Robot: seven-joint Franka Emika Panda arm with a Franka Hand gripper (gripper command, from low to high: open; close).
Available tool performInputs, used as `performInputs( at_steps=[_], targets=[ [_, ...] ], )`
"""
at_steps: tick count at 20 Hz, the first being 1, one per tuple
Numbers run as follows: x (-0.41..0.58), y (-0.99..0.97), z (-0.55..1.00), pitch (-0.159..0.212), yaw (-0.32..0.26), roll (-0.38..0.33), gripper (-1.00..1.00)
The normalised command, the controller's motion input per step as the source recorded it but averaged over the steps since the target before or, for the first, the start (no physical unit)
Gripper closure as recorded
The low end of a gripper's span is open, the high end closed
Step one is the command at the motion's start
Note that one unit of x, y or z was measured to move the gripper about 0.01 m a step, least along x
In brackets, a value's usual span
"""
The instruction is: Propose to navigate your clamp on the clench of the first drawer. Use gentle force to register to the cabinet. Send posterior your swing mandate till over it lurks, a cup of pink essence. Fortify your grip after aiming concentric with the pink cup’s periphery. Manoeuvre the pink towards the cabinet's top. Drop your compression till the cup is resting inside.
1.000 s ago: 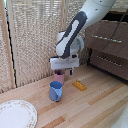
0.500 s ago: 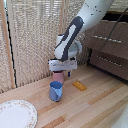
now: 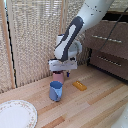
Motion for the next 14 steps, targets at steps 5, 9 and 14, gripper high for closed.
performInputs(
  at_steps=[5,9,14],
  targets=[
    [0.0,0.0,0.0,0.0,0.0,0.0,1.0],
    [-0.091,0.0,0.05,-0.06,0.0,0.0,1.0],
    [-0.274,0.0,0.66,-0.052,-0.011,0.076,1.0]
  ],
)
